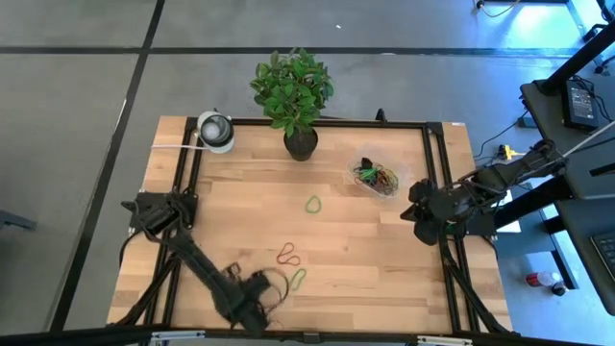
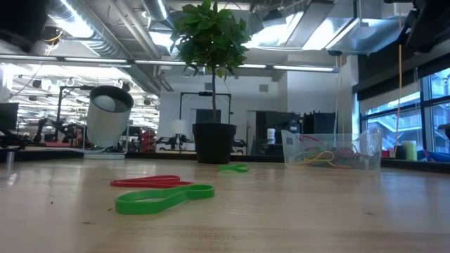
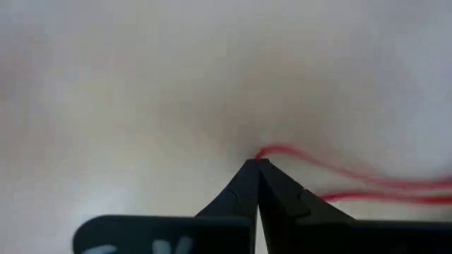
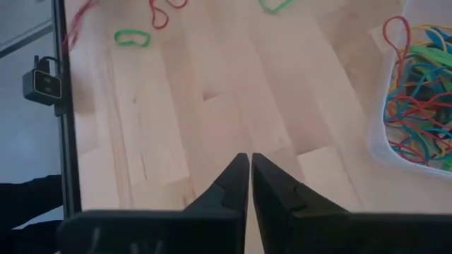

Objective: Pick and place rubber bands into bin
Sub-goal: Put the bottom red rubber band into the bin, then put the bottom green rubber band into the bin, then put the green rubber band into the bin

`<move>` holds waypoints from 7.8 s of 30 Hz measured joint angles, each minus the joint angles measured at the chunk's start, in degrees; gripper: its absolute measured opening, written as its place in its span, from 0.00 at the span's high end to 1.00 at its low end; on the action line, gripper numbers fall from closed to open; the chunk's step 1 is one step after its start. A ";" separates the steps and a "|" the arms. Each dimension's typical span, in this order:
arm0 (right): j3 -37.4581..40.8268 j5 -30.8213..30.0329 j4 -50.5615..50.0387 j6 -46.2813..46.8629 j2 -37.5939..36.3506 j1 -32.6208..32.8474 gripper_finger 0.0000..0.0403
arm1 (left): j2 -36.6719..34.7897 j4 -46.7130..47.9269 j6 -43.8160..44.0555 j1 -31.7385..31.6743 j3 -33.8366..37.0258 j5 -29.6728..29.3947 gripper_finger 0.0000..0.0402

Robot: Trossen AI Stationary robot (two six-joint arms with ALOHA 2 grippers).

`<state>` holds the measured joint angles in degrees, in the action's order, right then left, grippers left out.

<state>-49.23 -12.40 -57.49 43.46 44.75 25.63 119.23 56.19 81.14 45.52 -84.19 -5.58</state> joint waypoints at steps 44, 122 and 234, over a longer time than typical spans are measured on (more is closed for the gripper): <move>0.04 -15.82 4.56 23.29 1.15 9.31 0.94 | 1.32 -50.18 -84.91 -56.33 -23.22 1.39 1.00; -1.17 -0.07 61.31 -19.60 52.33 -1.43 0.87 | -48.69 -56.05 -49.46 -21.34 47.16 -13.05 1.00; 9.93 17.32 20.13 -29.02 3.13 -51.50 0.49 | -20.58 -42.06 -55.91 -34.62 13.93 -20.49 0.99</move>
<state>-39.30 4.91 -37.36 14.44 47.89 -25.87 98.65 14.13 25.23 10.91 -70.26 -26.06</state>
